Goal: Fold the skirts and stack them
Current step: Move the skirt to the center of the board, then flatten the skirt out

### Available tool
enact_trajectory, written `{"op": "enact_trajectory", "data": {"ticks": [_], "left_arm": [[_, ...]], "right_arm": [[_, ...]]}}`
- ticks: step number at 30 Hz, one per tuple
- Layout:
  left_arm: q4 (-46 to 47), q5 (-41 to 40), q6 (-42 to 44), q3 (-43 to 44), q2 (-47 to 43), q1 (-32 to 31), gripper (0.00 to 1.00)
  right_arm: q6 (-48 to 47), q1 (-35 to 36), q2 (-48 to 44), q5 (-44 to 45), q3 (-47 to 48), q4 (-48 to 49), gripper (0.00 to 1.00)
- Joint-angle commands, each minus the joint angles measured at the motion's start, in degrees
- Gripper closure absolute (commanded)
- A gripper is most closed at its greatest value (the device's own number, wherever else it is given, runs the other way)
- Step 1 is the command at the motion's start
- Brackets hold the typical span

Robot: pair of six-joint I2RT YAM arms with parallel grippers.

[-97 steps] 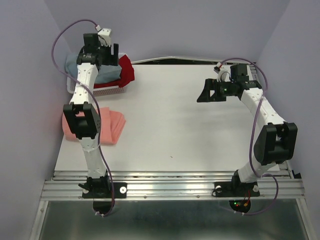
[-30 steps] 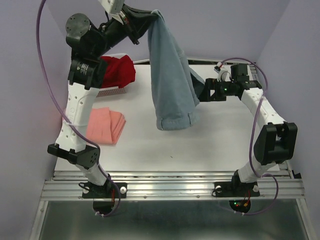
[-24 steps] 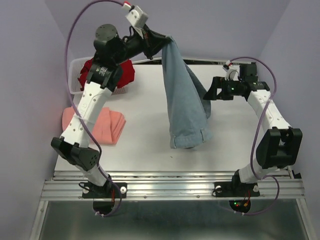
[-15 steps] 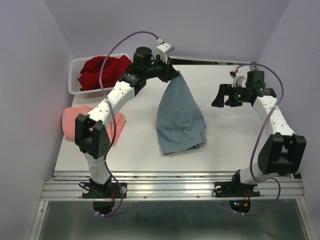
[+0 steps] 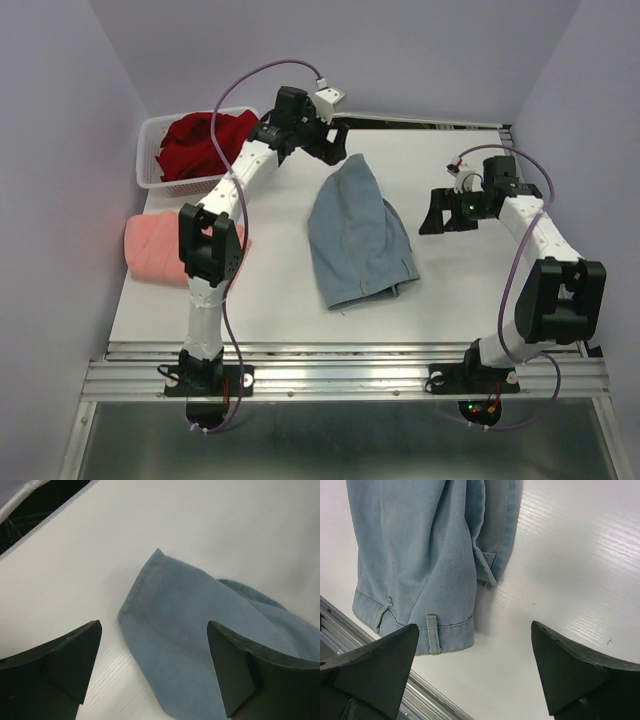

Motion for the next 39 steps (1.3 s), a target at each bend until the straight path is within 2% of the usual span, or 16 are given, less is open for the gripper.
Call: {"op": "enact_trajectory", "data": {"ticks": [1, 8, 9, 11, 12, 15, 21, 26, 29, 30, 32, 33, 35, 36, 37, 39], "left_arm": [[-5.43, 0.76, 8.27, -1.22, -10.26, 0.82, 0.01], [-11.76, 2.34, 23.39, -31.17, -30.91, -5.05, 0.04], [-11.33, 1.21, 24.27, -38.95, -33.37, -8.37, 0.05], [-8.88, -1.07, 25.15, -46.47, -39.68, -12.60, 0.05], [-7.91, -4.31, 25.33, -53.12, -41.55, -17.24, 0.05], [-4.48, -9.94, 25.42, -62.72, -45.34, -23.15, 0.05], [0.10, -11.81, 23.31, -66.46, -44.82, -25.81, 0.04], [2.29, -12.95, 24.36, -68.21, -44.03, -28.43, 0.02], [4.83, -16.10, 24.89, -70.93, -43.24, -31.16, 0.02], [5.37, -16.90, 25.24, -71.29, -42.80, -31.78, 0.02], [5.90, -18.66, 26.12, -71.64, -40.78, -32.31, 0.03], [5.90, -19.01, 26.21, -71.64, -39.99, -32.49, 0.06], [5.99, -19.54, 26.21, -71.64, -37.88, -32.49, 0.09], [6.25, -20.24, 25.86, -71.47, -36.66, -32.49, 0.11], [7.21, -20.51, 25.34, -71.29, -36.38, -32.40, 0.12], [8.71, -22.26, 23.14, -71.11, -36.12, -32.40, 0.13]], "right_arm": [[-1.98, 3.16, 1.94, -0.62, -0.48, 0.05, 0.03], [-9.62, 8.54, 0.80, 5.70, -4.87, -3.19, 0.06], [-12.06, 8.54, 0.45, 6.58, -5.14, -5.29, 0.07], [-14.28, 8.54, -0.86, 7.29, -6.10, -8.72, 0.07], [-15.68, 8.54, -1.31, 7.81, -6.54, -9.79, 0.07], [-16.05, 8.54, -1.93, 6.94, -7.60, -11.55, 0.07], [-13.06, 8.54, 5.88, 0.00, -6.55, -10.24, 0.07], [-11.56, 8.54, 13.01, -4.13, -6.37, -8.49, 0.13], [-10.07, 8.54, 14.07, -7.46, -5.85, -8.22, 0.31], [-9.81, 8.54, 13.98, -8.00, -5.67, -8.13, 0.42], [-9.28, 8.54, 12.67, -8.70, -5.32, -7.95, 0.52], [-8.93, 8.54, 12.06, -9.06, -5.06, -8.04, 0.63], [-8.31, 8.54, 9.69, -9.58, -4.35, -8.04, 0.77], [-7.53, 8.54, 8.63, -10.37, -4.00, -8.04, 0.92], [-6.91, 8.54, 7.67, -10.64, -3.39, -8.13, 0.99], [-5.59, 8.54, 4.50, -11.60, -1.11, -8.48, 0.99]]}}
